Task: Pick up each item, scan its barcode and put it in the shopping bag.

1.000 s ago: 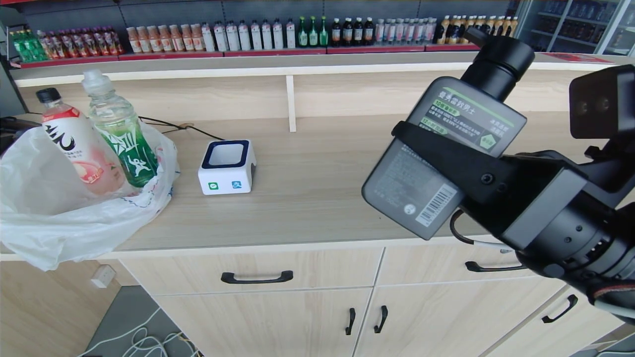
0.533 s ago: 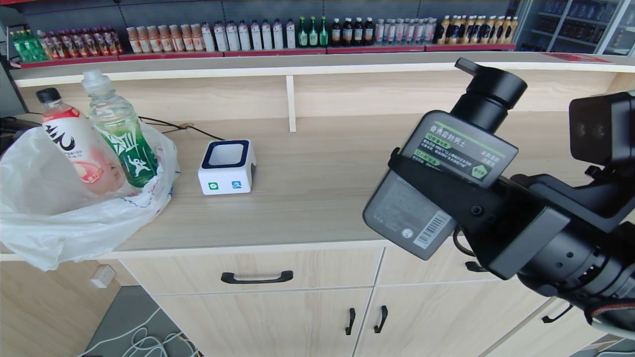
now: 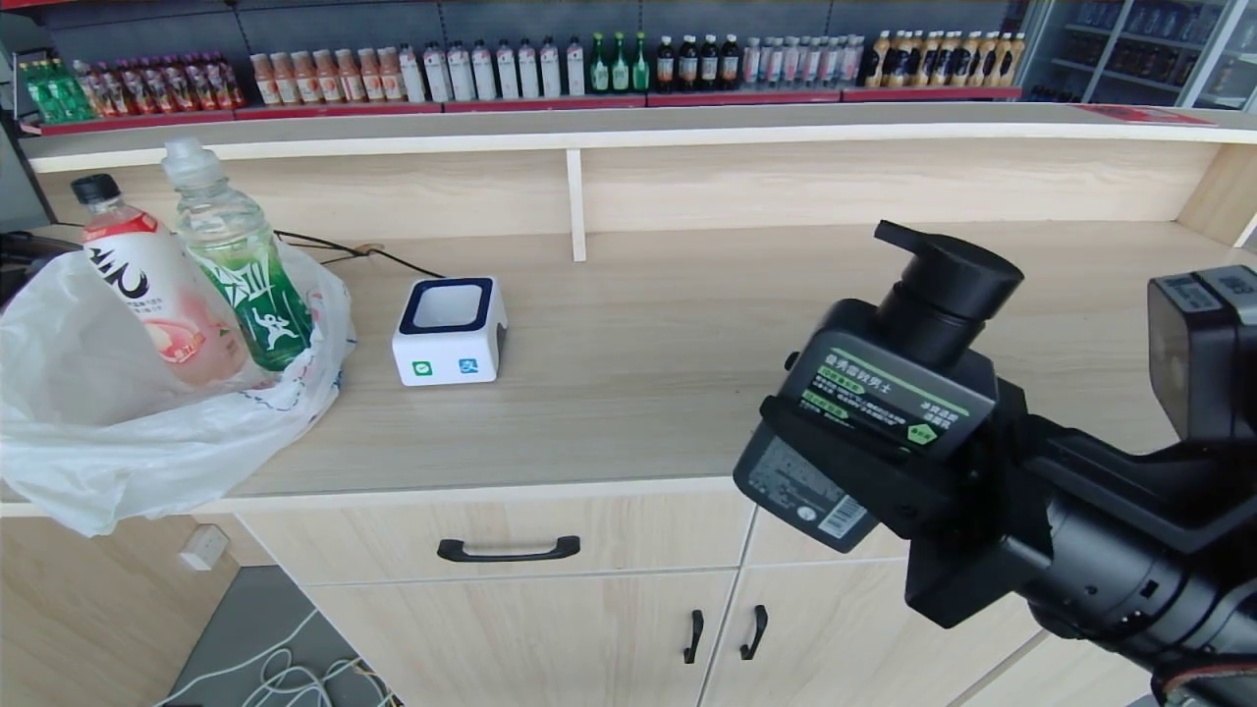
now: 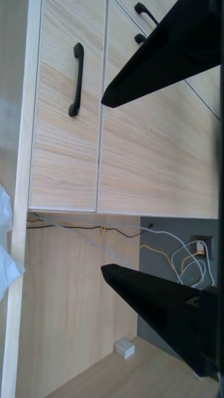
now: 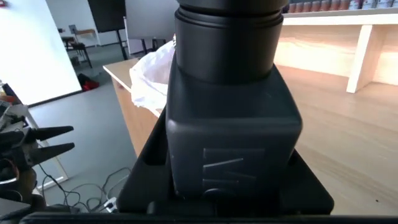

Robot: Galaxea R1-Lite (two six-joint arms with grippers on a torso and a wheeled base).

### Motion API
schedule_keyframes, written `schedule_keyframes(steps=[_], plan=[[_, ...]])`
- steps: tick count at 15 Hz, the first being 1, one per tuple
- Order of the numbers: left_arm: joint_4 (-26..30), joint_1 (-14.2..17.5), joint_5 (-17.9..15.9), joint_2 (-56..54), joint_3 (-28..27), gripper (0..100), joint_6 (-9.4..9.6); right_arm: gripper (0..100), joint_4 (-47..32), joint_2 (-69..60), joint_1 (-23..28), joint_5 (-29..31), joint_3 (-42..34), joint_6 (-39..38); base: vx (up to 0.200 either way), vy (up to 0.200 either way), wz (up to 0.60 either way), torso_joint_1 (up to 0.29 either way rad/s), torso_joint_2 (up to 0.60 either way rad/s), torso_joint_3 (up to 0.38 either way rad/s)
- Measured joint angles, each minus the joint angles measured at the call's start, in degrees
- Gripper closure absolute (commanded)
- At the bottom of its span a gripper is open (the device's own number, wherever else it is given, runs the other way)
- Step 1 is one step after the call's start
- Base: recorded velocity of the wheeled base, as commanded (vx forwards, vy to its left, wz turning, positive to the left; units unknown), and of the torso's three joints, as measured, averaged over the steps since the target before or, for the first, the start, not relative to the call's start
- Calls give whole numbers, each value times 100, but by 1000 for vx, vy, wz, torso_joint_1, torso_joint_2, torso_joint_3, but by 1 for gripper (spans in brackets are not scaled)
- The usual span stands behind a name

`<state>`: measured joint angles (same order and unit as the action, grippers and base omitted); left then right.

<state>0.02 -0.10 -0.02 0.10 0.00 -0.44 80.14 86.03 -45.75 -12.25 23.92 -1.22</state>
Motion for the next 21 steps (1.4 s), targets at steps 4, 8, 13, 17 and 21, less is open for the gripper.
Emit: schedule_keyframes(steps=[4, 8, 13, 17, 21], plan=[[-2, 0, 2, 0, 0, 0, 1, 100, -6, -149, 96, 1254, -184, 556, 0, 0, 0, 0, 0, 0], [0, 2, 2, 0, 0, 0, 9, 100, -28, -163, 124, 1391, -190, 731, 0, 0, 0, 0, 0, 0], [-2, 0, 2, 0, 0, 0, 12, 100, -17, -105, 188, 1391, -184, 612, 0, 0, 0, 0, 0, 0], [2, 5, 0, 0, 0, 0, 12, 100, 20, -74, 278, 1370, -358, 208, 0, 200, 0, 0, -4, 5], [7, 0, 2, 0, 0, 0, 12, 100, 16, -1, 378, 1124, -280, 7, 0, 200, 0, 6, -4, -4]])
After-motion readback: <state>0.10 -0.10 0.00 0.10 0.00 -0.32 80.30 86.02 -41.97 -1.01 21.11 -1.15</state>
